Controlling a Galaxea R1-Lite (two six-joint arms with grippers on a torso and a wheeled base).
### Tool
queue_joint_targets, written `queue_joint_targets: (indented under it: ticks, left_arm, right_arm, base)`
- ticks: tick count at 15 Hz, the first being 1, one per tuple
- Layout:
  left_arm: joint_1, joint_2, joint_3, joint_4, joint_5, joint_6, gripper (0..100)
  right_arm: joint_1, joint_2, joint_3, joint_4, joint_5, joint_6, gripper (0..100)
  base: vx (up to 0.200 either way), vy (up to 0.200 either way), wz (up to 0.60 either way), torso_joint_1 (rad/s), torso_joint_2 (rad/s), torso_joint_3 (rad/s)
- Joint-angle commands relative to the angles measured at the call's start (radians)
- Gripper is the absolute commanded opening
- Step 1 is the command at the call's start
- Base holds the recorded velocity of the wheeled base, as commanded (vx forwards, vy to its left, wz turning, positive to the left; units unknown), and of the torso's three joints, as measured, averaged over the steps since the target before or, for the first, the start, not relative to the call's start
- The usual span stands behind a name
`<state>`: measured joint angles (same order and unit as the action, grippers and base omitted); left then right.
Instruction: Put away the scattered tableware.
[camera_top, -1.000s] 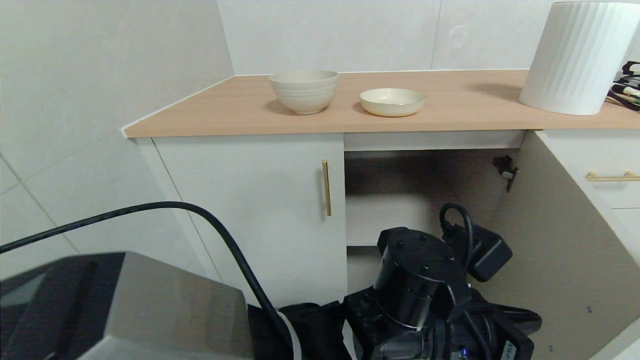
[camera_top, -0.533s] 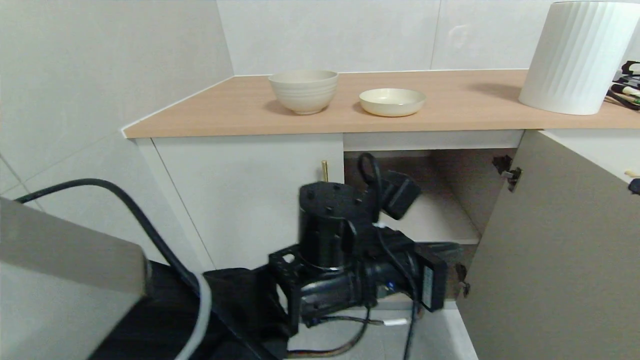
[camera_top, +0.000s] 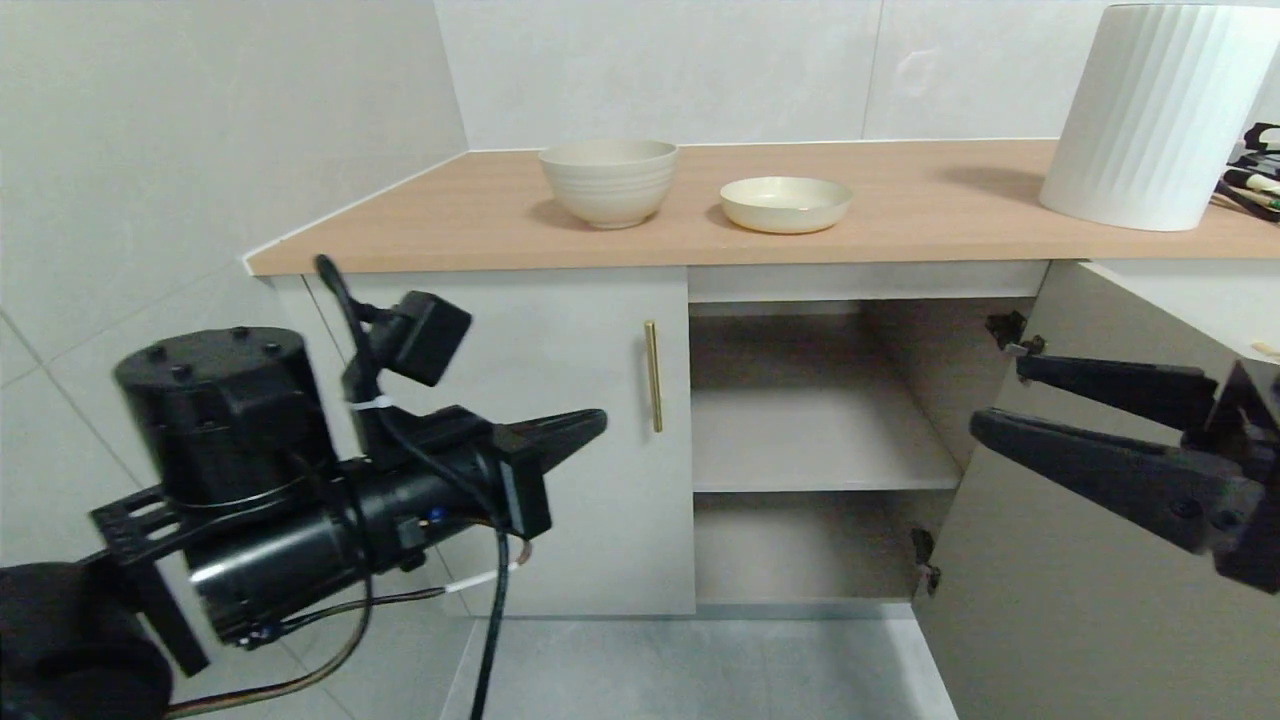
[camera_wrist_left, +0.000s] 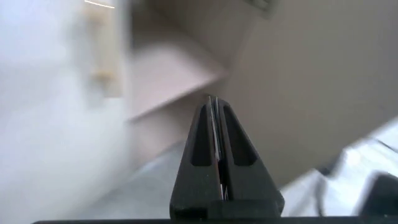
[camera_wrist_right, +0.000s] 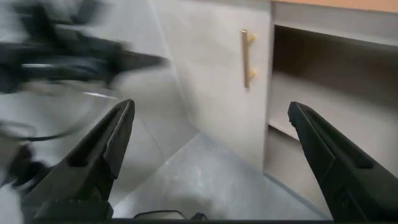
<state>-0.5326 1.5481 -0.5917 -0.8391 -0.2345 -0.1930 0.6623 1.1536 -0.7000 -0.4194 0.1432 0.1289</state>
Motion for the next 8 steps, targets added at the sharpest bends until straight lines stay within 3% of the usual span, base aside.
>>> queue_joint_targets:
  ticks: [1,3,5,6,7,8]
  left_arm:
    - [0.148,-0.215,0.089,0.051,0.004,0.006,0]
    - [0.22,-0.307,0.062,0.204,0.004,0.007,0]
    - [0.236,-0.372,0.004,0.374,0.004,0.017,0]
    - [0.236,-0.379,-0.005,0.407,0.004,0.018,0]
    - [0.236,-0.381,-0.022,0.445,0.004,0.024,100]
    - [0.236,-0.378,-0.023,0.448,0.004,0.024,100]
  right_arm:
    - [-0.046,0.144,-0.046,0.001,-0.024,0.0,100]
    - [-0.079,0.141,-0.047,0.004,-0.054,0.001,100]
    - [-0.082,0.092,-0.046,0.062,-0.065,0.001,100]
    - [-0.082,0.075,-0.047,0.088,-0.066,0.001,100]
    - [-0.084,0.063,-0.055,0.116,-0.07,0.001,100]
    - [-0.084,0.063,-0.056,0.116,-0.073,0.001,100]
  base:
    - [0.0,0.0,0.0,0.0,0.0,0.0]
    - [0.0,0.0,0.0,0.0,0.0,0.0]
    - [0.0,0.0,0.0,0.0,0.0,0.0]
    - [0.0,0.0,0.0,0.0,0.0,0.0]
    - [0.0,0.0,0.0,0.0,0.0,0.0]
    - [0.0,0.0,0.0,0.0,0.0,0.0]
